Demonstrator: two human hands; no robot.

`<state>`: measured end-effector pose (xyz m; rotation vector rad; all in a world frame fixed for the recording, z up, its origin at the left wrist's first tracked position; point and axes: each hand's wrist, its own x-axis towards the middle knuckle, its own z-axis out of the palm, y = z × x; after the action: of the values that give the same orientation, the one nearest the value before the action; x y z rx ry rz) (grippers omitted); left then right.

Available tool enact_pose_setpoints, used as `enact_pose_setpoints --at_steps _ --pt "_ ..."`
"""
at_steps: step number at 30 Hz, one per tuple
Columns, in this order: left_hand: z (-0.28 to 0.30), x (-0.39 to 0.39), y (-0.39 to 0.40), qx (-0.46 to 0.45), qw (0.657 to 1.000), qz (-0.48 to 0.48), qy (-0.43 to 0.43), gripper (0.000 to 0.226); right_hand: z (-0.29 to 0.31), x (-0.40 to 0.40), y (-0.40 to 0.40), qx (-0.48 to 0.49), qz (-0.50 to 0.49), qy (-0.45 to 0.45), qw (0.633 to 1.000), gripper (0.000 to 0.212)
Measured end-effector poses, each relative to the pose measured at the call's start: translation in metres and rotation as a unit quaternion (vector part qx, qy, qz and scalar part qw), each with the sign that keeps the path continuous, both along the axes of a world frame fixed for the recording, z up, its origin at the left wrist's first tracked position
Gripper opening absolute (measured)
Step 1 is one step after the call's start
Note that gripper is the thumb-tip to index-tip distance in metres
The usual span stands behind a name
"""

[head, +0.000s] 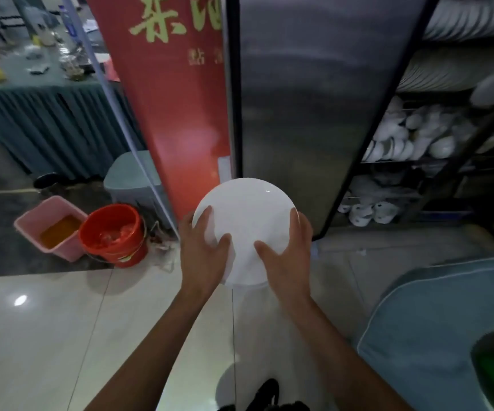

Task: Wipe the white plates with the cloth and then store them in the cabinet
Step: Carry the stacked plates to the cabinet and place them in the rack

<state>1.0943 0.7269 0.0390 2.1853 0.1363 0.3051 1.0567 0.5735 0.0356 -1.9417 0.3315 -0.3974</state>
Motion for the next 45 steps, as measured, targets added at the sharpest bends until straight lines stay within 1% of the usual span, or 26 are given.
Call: enact_pose_setpoints --at_steps 7,13,18,21,25,31,35,37,45 --pt "0.002 0.078 -0.083 -0.034 0.996 -0.083 -0.013 0.068 0.000 0.058 -0.079 0.001 -0.072 -0.002 0.997 0.092" --pt "-0.010 0.147 -0.166 -0.041 0.985 -0.169 0.003 0.067 -0.008 0.104 -0.149 -0.002 -0.165 0.009 0.986 0.093" --pt "-0.018 0.219 -0.241 -0.066 0.969 -0.238 0.009 0.065 -0.009 0.156 -0.209 -0.022 -0.235 0.007 0.972 0.092" --pt "-0.015 0.263 -0.287 -0.060 0.960 -0.272 0.010 0.067 -0.005 0.188 -0.243 -0.029 -0.287 0.012 0.957 0.092" --pt "-0.007 0.308 -0.348 -0.071 0.935 -0.348 0.006 0.068 0.003 0.218 -0.284 -0.041 -0.349 0.004 0.936 0.091" --pt "-0.002 0.341 -0.428 -0.072 0.903 -0.424 0.011 0.069 0.009 0.237 -0.345 -0.039 -0.418 0.000 0.908 0.080" --pt "-0.005 0.357 -0.491 -0.084 0.880 -0.467 0.025 0.072 0.005 0.247 -0.400 -0.042 -0.453 0.010 0.891 0.080" --pt "-0.006 0.366 -0.522 -0.075 0.871 -0.484 0.022 0.073 0.004 0.255 -0.428 -0.038 -0.465 0.015 0.885 0.081" --pt "-0.010 0.396 -0.646 -0.085 0.859 -0.505 0.017 0.073 0.006 0.276 -0.542 -0.028 -0.484 -0.014 0.875 0.084"
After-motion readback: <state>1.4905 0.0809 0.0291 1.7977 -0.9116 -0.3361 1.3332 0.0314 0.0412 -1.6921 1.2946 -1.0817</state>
